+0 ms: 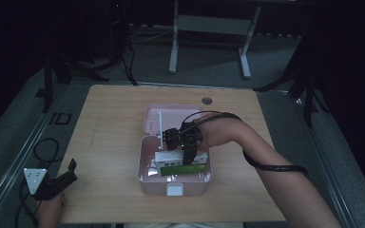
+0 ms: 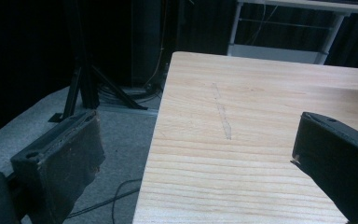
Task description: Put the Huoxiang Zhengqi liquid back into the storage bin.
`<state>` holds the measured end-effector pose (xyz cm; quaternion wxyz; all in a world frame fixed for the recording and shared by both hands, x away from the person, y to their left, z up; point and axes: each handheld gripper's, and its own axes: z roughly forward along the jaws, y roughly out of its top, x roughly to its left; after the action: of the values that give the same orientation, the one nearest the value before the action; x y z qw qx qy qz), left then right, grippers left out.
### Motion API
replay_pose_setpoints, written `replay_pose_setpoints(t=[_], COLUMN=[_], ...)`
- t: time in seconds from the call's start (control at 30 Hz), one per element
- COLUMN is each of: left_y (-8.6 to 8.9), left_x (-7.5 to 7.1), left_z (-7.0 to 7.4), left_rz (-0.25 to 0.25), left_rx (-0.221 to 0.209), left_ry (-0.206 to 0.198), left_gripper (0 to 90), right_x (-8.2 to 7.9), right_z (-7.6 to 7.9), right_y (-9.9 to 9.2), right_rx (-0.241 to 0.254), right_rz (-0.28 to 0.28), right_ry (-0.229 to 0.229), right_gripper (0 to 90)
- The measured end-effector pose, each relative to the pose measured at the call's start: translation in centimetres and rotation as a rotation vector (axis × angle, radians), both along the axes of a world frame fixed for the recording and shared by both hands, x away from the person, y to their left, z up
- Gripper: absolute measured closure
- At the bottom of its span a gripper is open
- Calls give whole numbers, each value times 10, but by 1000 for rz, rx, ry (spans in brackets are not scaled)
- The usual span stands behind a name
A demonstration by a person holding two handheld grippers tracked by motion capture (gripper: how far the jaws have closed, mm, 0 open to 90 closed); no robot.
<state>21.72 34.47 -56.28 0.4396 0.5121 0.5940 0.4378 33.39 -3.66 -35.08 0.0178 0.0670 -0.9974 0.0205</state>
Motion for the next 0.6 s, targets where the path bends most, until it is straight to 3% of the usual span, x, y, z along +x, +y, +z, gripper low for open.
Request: replay_pose_setpoints(t=[0.2, 0.6], left_y=[0, 0], left_x=[0, 0], left_z=[0, 0], left_rz=[-1, -2], left_rx=[0, -2], left_ry=[1, 2], left_gripper=[21, 21], right_x=[4, 10], right_z=[-24, -62], right_y=[-3, -9], right_rx=[-26, -22], right_rz=[-15, -30], right_ry=[16, 57], right_gripper=[619, 619])
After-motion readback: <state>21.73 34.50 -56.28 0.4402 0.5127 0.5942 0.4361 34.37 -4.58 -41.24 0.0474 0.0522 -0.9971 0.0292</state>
